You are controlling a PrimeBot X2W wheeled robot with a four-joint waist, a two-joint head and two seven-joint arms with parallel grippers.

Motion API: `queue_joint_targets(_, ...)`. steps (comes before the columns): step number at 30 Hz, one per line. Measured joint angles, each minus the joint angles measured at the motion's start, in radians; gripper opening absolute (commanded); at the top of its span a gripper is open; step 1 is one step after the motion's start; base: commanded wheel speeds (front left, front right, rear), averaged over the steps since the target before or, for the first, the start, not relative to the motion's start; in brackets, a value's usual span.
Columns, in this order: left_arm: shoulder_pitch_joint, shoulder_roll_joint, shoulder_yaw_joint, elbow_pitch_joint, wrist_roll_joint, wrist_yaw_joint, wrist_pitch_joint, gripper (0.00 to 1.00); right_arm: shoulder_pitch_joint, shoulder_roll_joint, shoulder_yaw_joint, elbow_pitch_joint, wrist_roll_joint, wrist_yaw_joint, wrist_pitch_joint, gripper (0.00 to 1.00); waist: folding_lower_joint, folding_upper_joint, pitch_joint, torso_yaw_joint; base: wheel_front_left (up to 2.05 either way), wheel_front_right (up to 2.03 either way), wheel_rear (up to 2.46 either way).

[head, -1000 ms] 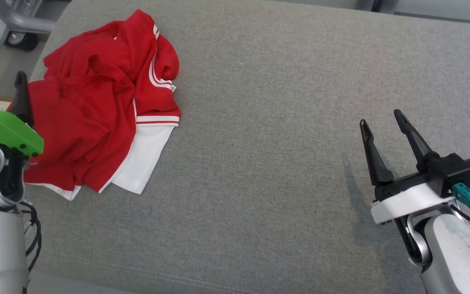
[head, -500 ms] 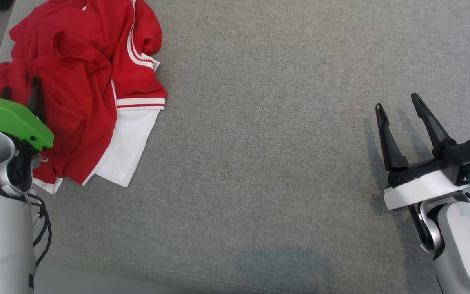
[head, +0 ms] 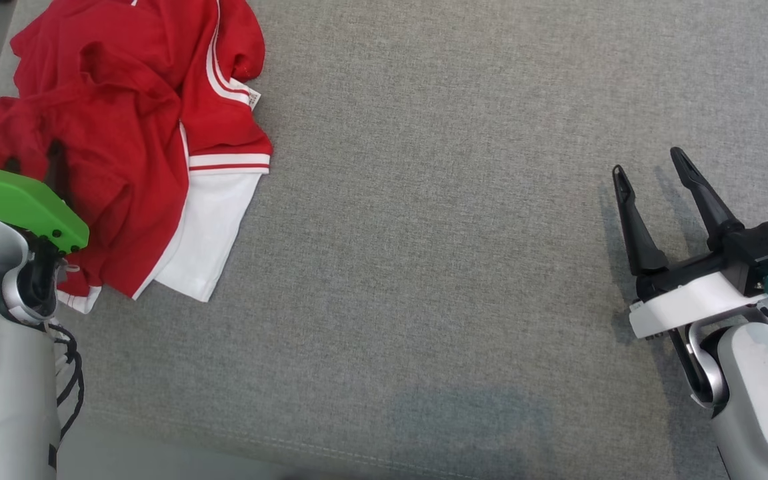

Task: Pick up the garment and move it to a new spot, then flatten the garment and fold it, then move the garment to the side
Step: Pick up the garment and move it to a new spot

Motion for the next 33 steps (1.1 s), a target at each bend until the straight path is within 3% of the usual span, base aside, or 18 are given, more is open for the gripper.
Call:
queue_joint_targets(1, -0.004, -0.001, 0.000, 0.005, 0.000, -0.001, -0.015, 0.00, 0.000, 0.000, -0.001, 0.004, 0.000, 0.000, 0.000, 1.00, 0.0000, 0.0000, -0.002, 0.000, 0.00, 0.00, 0.00)
queue_joint_targets(7, -0.018, -0.024, -0.004, 0.023, 0.001, -0.032, -0.084, 0.00, 0.000, 0.003, -0.003, 0.034, 0.000, 0.000, 0.000, 1.00, 0.0000, 0.0000, -0.029, 0.006, 0.00, 0.00, 0.00)
queue_joint_targets(19, -0.046, -0.012, -0.044, -0.016, 0.033, -0.116, -0.230, 0.00, -0.014, 0.065, -0.007, 0.064, 0.026, -0.001, 0.000, 1.00, 0.0000, 0.0000, -0.146, 0.009, 0.00, 0.00, 0.00)
queue_joint_targets(28, -0.067, -0.011, -0.120, -0.086, 0.052, -0.142, -0.293, 0.00, 0.008, 0.110, -0.013, 0.090, 0.047, -0.010, 0.000, 1.00, 0.0000, 0.0000, -0.260, -0.011, 0.00, 0.00, 0.00)
queue_joint_targets(33, -0.066, -0.046, -0.164, -0.121, 0.051, -0.151, -0.311, 0.00, 0.042, 0.127, 0.002, 0.108, 0.048, -0.010, 0.000, 1.00, 0.0000, 0.0000, -0.321, -0.041, 0.00, 0.00, 0.00)
